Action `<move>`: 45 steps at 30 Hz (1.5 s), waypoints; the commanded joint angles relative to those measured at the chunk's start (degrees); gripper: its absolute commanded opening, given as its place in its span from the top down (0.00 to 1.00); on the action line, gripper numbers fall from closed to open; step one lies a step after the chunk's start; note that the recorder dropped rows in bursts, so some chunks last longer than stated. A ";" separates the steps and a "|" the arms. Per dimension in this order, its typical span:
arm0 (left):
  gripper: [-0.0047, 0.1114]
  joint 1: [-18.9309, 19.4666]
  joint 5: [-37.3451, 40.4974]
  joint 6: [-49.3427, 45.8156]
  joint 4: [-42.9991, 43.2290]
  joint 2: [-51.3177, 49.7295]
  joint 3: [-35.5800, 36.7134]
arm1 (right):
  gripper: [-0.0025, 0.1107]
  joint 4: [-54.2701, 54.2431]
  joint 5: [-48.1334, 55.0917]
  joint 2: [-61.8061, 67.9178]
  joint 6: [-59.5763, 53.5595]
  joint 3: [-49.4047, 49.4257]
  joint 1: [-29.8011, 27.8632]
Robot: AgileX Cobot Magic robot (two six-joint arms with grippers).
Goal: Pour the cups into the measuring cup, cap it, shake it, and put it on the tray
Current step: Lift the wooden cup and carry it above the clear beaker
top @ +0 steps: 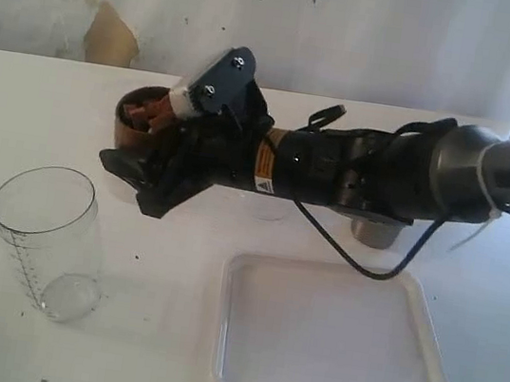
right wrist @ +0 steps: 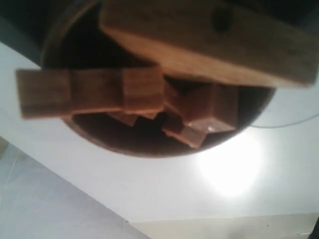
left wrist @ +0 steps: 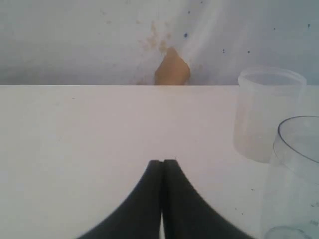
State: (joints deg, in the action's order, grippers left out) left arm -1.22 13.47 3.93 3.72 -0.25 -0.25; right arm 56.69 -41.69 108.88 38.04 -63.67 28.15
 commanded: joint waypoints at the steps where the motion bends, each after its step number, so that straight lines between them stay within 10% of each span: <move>1: 0.96 -0.08 -0.10 0.12 0.03 0.25 0.25 | 0.98 -0.33 7.76 0.25 0.35 -5.29 1.51; 45: 0.96 -0.08 -0.10 0.12 0.03 0.25 0.25 | 0.98 2.20 15.16 7.32 -28.31 -17.64 7.18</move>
State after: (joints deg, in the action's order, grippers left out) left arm -1.22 13.47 3.93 3.72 -0.25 -0.25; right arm 59.17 -25.88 116.47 12.75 -80.85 35.36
